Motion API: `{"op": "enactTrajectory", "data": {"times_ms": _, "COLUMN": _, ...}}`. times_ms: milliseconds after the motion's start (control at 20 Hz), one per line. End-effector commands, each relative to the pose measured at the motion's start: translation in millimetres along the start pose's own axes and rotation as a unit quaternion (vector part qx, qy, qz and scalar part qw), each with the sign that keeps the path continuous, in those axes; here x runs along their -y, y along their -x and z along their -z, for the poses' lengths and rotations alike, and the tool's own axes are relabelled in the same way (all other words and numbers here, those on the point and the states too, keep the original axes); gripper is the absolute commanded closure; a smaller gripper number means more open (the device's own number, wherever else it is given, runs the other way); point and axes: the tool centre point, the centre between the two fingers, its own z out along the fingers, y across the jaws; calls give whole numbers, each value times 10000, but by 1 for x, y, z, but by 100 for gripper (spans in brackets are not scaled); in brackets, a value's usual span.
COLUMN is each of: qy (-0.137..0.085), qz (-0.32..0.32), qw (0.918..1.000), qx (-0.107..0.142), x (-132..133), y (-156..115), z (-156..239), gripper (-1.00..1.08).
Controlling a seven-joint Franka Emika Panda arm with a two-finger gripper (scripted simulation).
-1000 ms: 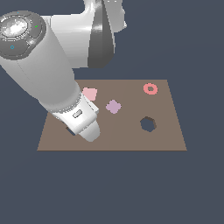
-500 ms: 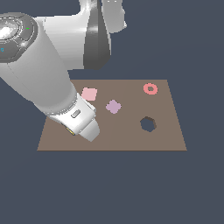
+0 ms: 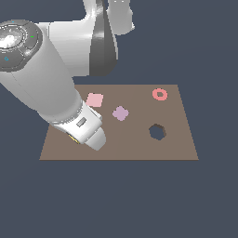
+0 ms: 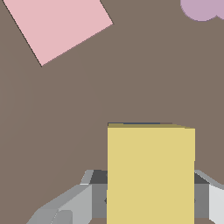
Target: Insert a designated object into the corresponding slot on a board.
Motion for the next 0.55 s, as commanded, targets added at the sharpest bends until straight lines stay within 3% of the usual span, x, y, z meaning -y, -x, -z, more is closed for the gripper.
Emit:
{"op": "enactTrajectory", "data": {"times_ms": 0, "qy": 1, "qz": 5, "qw": 10000, "qx": 2, "x": 0, "y": 0, "z": -4, "gripper": 108}}
{"op": "enactTrajectory", "data": {"times_ms": 50, "qy": 1, "qz": 5, "qw": 10000, "qx": 2, "x": 0, "y": 0, "z": -4, "gripper": -92}}
{"op": "enactTrajectory", "data": {"times_ms": 500, "qy": 1, "qz": 5, "qw": 10000, "qx": 2, "x": 0, "y": 0, "z": -4, "gripper": -92}}
